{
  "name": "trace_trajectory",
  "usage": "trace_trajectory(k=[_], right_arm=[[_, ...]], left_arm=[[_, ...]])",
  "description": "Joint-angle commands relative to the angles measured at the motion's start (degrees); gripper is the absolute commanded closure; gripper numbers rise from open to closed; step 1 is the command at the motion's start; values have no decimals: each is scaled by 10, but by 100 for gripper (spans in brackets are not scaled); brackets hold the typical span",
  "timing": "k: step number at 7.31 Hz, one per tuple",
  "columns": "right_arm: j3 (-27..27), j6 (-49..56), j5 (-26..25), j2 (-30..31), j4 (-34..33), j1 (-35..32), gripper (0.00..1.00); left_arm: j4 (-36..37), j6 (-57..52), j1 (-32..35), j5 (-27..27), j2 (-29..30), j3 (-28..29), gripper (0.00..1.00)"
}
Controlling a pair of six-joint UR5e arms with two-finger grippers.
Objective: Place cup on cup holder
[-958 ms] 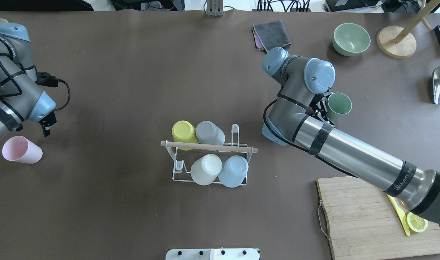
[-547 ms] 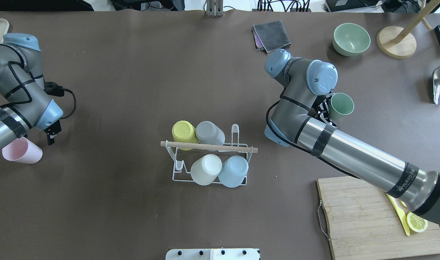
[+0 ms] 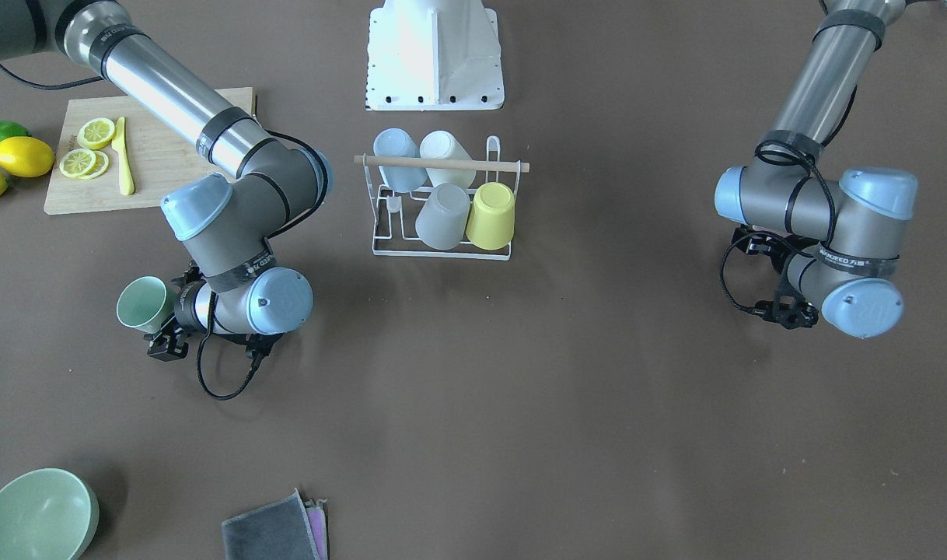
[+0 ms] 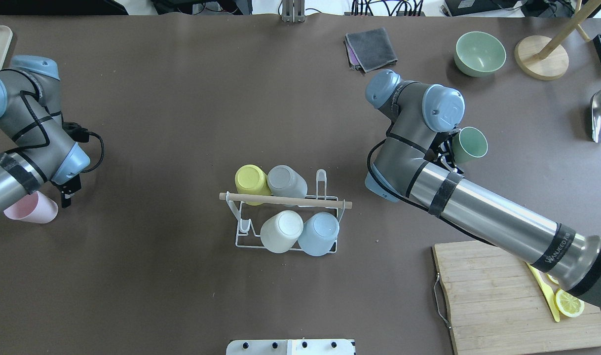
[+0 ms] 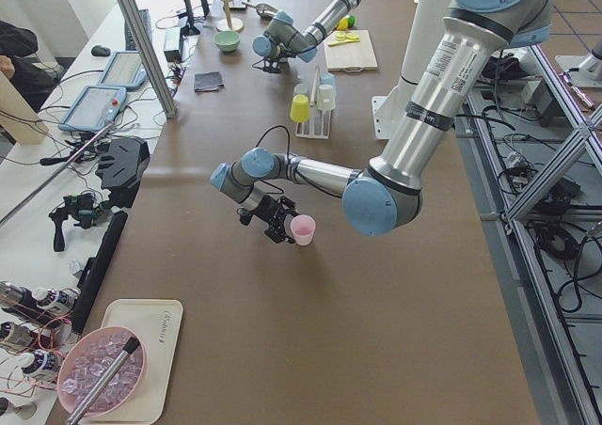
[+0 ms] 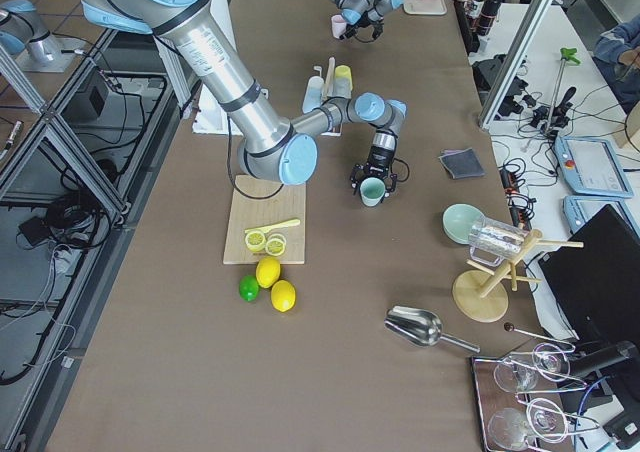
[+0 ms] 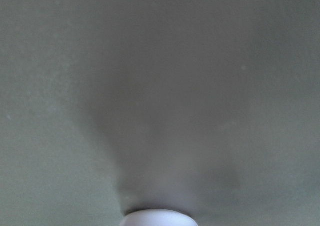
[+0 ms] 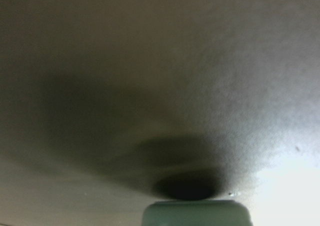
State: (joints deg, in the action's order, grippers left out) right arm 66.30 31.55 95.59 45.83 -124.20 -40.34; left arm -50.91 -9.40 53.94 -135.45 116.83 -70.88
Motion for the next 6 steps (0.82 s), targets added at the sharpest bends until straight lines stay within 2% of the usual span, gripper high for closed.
trace_trajectory(k=[1,3,4,5,6], right_arm=[[18,0,-3,18,0,1,0],[19,1,-4,22,0,1,1],[23,3,-16,22,0,3,47],[26,4,-22,22,0,5,89],[32,13,-30,22,-2,3,100]], left_arm=[[9,-7,-9,1,1,5,2],[10,-7,-12,1,1,13,2],[11,-7,-15,3,0,14,2],[15,-9,-15,3,0,14,2],[17,-10,-15,4,0,14,2]])
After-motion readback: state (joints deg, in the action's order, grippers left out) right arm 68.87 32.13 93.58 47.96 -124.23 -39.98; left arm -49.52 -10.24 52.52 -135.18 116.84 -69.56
